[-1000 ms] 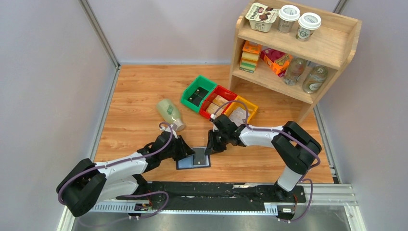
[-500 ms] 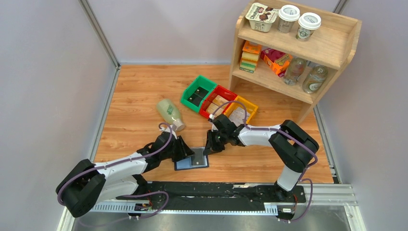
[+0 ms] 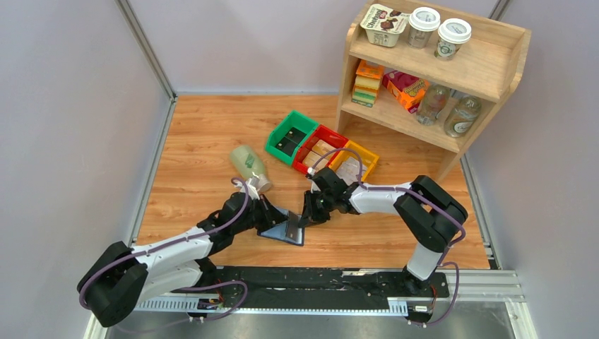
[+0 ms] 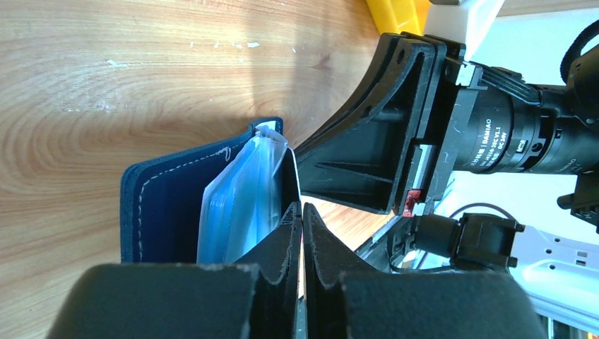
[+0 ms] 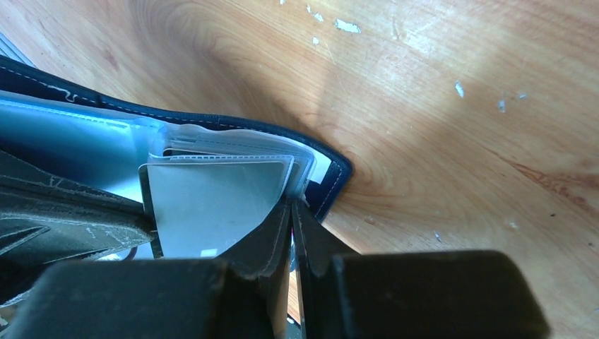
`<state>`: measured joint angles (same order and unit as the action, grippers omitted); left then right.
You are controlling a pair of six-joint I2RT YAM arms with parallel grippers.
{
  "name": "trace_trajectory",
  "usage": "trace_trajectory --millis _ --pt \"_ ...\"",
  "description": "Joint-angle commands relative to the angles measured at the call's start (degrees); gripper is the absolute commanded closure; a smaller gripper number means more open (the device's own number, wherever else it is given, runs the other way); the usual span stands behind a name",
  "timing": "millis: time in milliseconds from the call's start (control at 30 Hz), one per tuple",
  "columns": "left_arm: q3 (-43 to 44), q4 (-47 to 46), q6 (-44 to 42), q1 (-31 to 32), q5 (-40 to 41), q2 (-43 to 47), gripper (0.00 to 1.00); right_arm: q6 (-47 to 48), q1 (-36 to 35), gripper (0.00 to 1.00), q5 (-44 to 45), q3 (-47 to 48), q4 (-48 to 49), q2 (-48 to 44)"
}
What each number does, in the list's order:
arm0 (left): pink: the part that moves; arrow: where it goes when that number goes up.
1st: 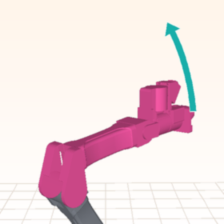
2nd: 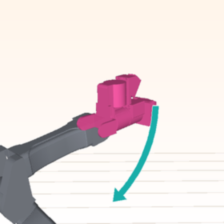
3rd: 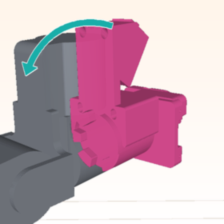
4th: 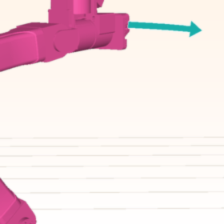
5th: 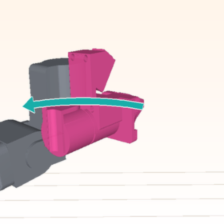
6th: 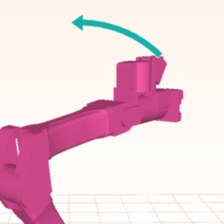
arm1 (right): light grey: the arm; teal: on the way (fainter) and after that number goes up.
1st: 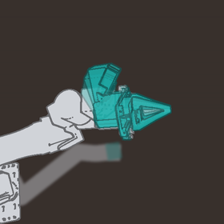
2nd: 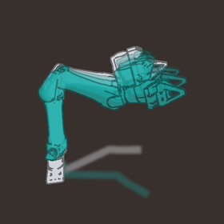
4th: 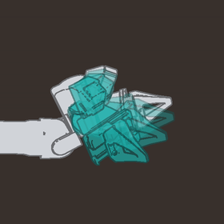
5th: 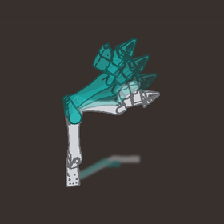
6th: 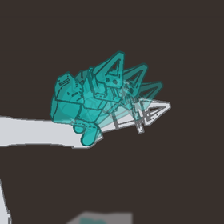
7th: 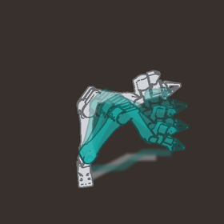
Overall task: Take the credit cards out of the card holder
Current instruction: Remove the credit card from the card holder.
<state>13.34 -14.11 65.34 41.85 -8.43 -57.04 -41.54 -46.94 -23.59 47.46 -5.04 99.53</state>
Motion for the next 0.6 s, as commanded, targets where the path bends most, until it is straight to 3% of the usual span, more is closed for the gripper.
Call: trace_trajectory --millis 0,367,467,567 --pt "0.8 -8.7 1.6 0.2 -4.3 -1.2 0.93 1.1 -0.4 0.87 4.7 -1.8 -2.3 3.7" --pt "7.0 2.1 -2.7 0.2 -6.1 -8.5 0.77 1.0 -0.6 0.87 4.8 -1.9 -2.3 3.2" --pt "7.5 2.9 -3.5 0.2 -6.2 -8.2 0.77 1.1 -0.5 0.87 5.0 -1.9 -2.4 3.3" --pt "8.2 4.3 -4.2 0.1 -5.7 -7.0 0.88 1.4 -0.5 0.87 5.5 -1.9 -2.7 4.3"
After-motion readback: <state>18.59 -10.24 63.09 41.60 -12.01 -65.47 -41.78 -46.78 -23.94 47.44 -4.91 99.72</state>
